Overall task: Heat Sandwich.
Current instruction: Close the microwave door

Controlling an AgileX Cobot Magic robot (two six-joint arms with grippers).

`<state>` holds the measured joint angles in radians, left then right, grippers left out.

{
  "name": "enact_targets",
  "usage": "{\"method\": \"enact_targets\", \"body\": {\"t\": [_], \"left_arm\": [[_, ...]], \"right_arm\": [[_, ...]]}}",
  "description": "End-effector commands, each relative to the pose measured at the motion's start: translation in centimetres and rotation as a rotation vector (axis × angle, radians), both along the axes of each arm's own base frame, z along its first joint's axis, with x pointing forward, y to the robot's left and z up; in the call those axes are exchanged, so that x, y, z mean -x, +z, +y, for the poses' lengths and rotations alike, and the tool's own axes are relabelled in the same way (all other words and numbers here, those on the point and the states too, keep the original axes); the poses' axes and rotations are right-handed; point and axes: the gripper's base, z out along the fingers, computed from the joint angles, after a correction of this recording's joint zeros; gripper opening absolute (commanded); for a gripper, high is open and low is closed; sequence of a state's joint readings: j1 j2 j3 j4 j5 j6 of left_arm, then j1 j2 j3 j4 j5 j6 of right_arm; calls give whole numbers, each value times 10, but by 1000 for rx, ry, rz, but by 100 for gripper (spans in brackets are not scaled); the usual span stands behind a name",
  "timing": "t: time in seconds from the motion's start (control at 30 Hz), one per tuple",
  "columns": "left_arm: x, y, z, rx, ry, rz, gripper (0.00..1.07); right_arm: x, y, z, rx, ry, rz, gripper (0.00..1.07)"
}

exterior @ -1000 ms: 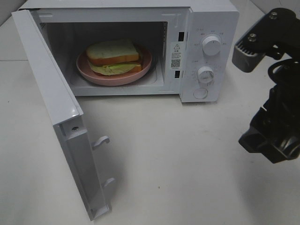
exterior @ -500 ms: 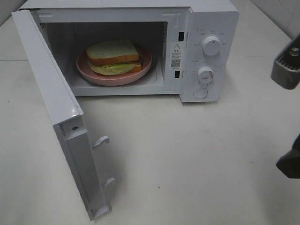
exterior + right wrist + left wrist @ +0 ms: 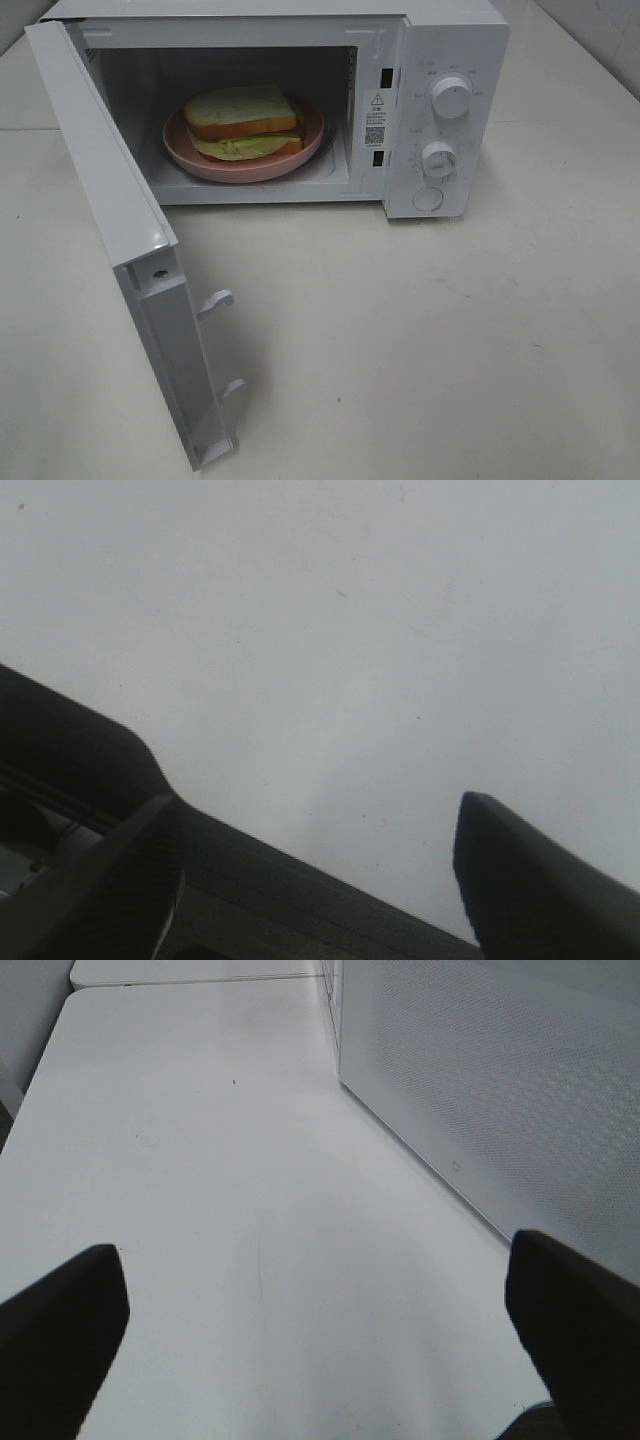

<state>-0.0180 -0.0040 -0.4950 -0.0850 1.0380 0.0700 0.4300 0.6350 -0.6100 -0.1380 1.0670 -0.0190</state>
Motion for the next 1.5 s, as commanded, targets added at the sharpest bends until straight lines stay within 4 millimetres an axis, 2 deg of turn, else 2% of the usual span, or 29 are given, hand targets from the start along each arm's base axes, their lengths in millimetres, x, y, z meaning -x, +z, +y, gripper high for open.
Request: {"method": "enact_targets", "body": {"t": [0.03,0.23,0.57,1.07,1.5], "left_arm": [[4,-1,0,2,-4,-27,98],[4,-1,0,2,-4,-27,98],[4,-1,0,2,-4,-27,98],[4,-1,0,2,-4,-27,98],[4,-1,0,2,-4,-27,98]], "right_arm": [[10,-3,-8,-33,-78,-23,73],[27,-9,-19,-73,-172,-84,73],[52,-7,-28,-159,-313,-296,71],[96,-5,-32,-207,-429,-586,71],[96,-5,-32,-205,-434,-586,71]]}}
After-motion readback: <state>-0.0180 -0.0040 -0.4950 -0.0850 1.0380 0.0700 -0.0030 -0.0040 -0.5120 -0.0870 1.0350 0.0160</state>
